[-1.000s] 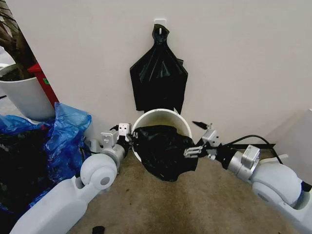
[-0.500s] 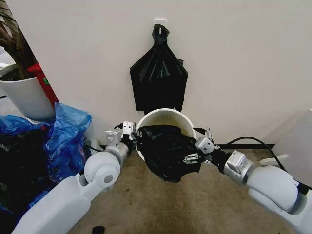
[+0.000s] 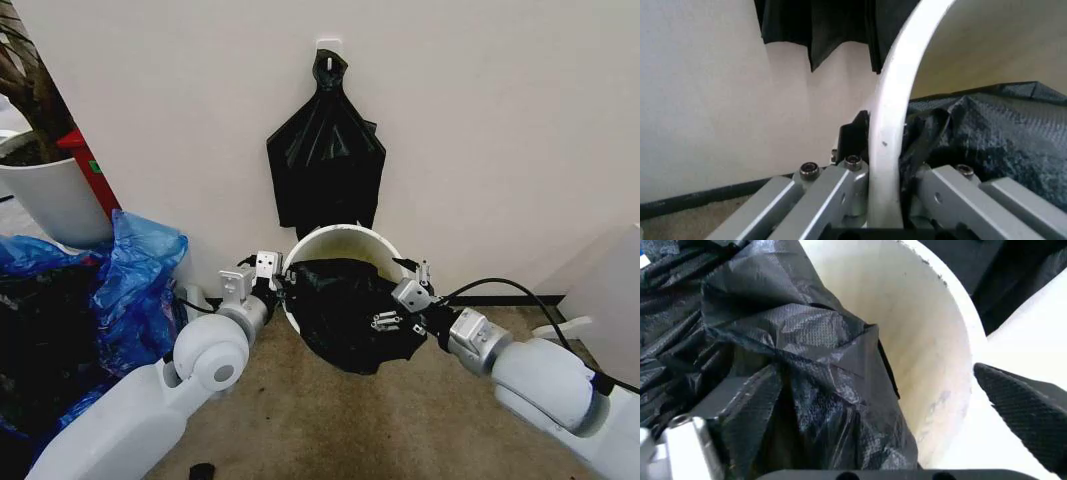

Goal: Place the garbage bag over the trash bin.

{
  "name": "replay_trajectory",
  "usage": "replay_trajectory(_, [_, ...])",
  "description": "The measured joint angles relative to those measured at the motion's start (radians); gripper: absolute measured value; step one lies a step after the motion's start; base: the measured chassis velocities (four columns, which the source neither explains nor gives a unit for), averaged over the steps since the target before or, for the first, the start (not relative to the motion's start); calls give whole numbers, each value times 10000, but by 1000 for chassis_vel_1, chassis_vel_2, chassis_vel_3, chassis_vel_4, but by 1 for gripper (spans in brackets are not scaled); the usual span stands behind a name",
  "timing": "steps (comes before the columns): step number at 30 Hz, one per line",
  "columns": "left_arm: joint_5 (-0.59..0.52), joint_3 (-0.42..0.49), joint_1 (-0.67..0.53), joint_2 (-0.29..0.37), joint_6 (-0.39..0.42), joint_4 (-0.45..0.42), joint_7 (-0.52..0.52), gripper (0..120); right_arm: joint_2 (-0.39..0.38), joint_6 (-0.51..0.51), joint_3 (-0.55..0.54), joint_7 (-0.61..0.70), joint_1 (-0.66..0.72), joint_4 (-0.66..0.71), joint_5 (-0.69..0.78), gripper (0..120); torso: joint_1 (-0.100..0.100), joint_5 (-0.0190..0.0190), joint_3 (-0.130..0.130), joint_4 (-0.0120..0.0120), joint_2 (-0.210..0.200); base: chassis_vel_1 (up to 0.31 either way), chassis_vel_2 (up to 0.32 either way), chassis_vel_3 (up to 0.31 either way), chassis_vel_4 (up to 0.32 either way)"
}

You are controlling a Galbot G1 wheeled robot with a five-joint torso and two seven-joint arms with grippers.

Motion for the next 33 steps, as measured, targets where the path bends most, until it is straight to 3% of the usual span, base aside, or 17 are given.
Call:
replay_trajectory(8, [10,41,-23,-24,12,40,14,1,-41,417,92,-60,-450,139,-41,74,0,0,0,-1,0,0,0,0,0])
replay_trajectory(18, [57,65,41,12,46,-62,12,1,-15,627,122,-79,-658,159,-42,32,0,0,0,-1,0,0,0,0,0])
replay_trajectory(20, [69,65,46,18,46,-63,14,1,-11,631,130,-73,-679,159,-30,30,0,1,0,-1,0,0,0,0,0])
replay_trajectory(24, [410,53,136,92,56,-11,264,1,12,774,416,142,-848,271,259,11,0,0,0,-1,0,0,0,0,0])
replay_trajectory(28, [837,48,222,127,55,140,599,1,10,812,580,380,-704,321,685,0,0,1,0,-1,0,0,0,0,0])
replay_trajectory(33, [1058,47,314,146,76,228,907,1,-28,766,655,591,-235,250,1368,0,0,0,0,-1,0,0,0,0,0])
